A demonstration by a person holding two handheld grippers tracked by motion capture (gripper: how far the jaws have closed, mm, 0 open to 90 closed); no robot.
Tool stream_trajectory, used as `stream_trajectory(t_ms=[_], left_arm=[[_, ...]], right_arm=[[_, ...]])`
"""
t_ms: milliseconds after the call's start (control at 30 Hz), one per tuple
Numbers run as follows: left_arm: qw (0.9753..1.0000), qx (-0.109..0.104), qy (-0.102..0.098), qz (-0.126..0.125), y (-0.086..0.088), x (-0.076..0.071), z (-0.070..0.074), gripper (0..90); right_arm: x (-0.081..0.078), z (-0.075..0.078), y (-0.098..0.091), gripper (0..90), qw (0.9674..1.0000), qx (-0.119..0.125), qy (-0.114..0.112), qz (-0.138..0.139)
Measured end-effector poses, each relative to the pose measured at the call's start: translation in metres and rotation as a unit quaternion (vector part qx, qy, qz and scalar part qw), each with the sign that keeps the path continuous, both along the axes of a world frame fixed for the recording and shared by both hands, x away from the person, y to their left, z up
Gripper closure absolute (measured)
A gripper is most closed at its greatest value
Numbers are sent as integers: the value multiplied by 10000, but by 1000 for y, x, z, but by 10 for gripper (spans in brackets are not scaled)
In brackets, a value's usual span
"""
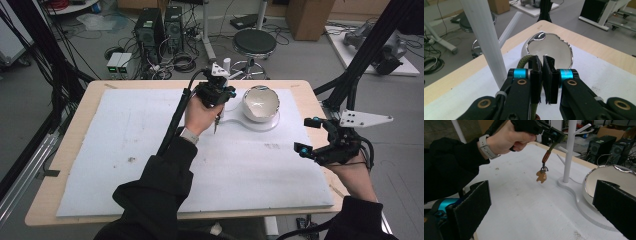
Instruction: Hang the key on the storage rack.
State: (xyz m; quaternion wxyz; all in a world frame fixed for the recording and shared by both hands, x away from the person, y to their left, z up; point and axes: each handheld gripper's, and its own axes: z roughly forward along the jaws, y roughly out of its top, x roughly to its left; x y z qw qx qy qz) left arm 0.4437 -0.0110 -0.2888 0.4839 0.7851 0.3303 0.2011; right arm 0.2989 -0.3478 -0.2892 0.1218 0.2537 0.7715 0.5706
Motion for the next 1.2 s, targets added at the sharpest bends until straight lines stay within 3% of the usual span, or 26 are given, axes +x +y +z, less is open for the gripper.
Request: stream_trajectory(t_ms=[633, 900, 967, 1033, 1067, 1200], left_arm=[[9997, 190, 126, 49, -3, 9, -11, 847], [9998, 138, 150, 30, -2, 11, -13, 844], [9999, 83, 120, 57, 0, 10, -12, 807], [9996, -61, 253, 53, 4, 11, -11, 579], [9994, -112, 316, 27, 6, 12, -10, 510], [9995, -193, 229, -56, 20, 5, -8, 154]], right_arm=[[-1, -3, 0, 12, 9999, -93, 52, -36], [0, -3, -1, 12, 10000, -57, 67, -44], [1, -3, 0, 12, 10000, -53, 46, -32], [2, -3, 1, 12, 10000, -51, 33, -11], [3, -3, 2, 12, 10000, -52, 53, -7], [7, -2, 4, 12, 10000, -14, 37, 49]])
